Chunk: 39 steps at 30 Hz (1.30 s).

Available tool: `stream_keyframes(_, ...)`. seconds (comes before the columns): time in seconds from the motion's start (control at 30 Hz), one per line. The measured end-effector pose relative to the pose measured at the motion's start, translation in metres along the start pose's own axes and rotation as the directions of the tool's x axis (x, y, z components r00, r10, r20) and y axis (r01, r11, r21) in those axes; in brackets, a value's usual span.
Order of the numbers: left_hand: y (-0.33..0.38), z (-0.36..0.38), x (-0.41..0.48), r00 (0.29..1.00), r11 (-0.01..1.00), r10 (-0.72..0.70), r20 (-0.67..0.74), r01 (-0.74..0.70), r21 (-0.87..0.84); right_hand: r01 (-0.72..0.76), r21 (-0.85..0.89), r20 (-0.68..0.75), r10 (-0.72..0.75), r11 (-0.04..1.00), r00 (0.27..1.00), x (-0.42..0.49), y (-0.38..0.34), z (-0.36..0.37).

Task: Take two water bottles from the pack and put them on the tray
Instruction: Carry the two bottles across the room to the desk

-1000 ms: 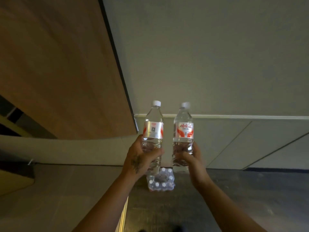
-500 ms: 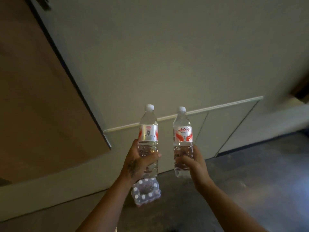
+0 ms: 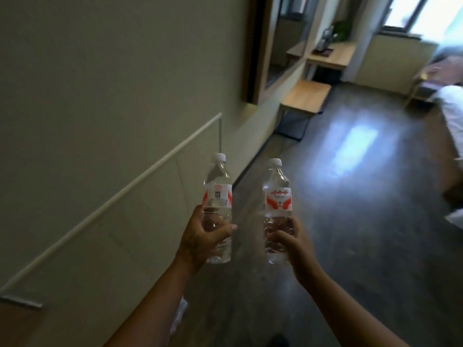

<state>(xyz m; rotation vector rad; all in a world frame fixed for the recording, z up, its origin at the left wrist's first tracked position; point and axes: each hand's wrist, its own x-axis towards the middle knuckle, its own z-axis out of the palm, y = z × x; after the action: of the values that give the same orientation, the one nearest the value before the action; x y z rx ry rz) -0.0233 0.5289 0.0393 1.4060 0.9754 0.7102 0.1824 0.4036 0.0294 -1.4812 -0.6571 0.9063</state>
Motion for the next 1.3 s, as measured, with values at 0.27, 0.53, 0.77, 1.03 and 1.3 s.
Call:
stream_keyframes(0.27,0.026,0.140,-0.010,0.938,0.989,0.123,0.324,-0.143,0.036,0.053,0.023,-0.285,-0.044,0.998,0.957,-0.065,-0.001,-0.126)
stream_keyframes(0.53,0.029,0.245,-0.025,0.890,0.987,0.096,0.446,-0.144,0.077,0.049,0.045,-0.402,-0.027,0.998,0.915,-0.094,0.007,-0.213)
stream_keyframes(0.77,0.028,0.294,-0.029,0.865,0.974,0.101,0.491,-0.187,0.130,0.031,0.062,-0.396,-0.004,0.998,0.918,-0.097,0.019,-0.259)
stream_keyframes(1.03,0.034,0.342,-0.032,0.897,0.981,0.052,0.439,-0.128,0.146,0.019,0.058,-0.375,0.004,0.998,0.927,-0.079,0.024,-0.313)
stream_keyframes(1.3,0.041,0.390,0.005,0.896,0.979,0.043,0.442,-0.126,0.160,0.014,0.059,-0.365,0.008,0.998,0.931,-0.035,0.020,-0.359)
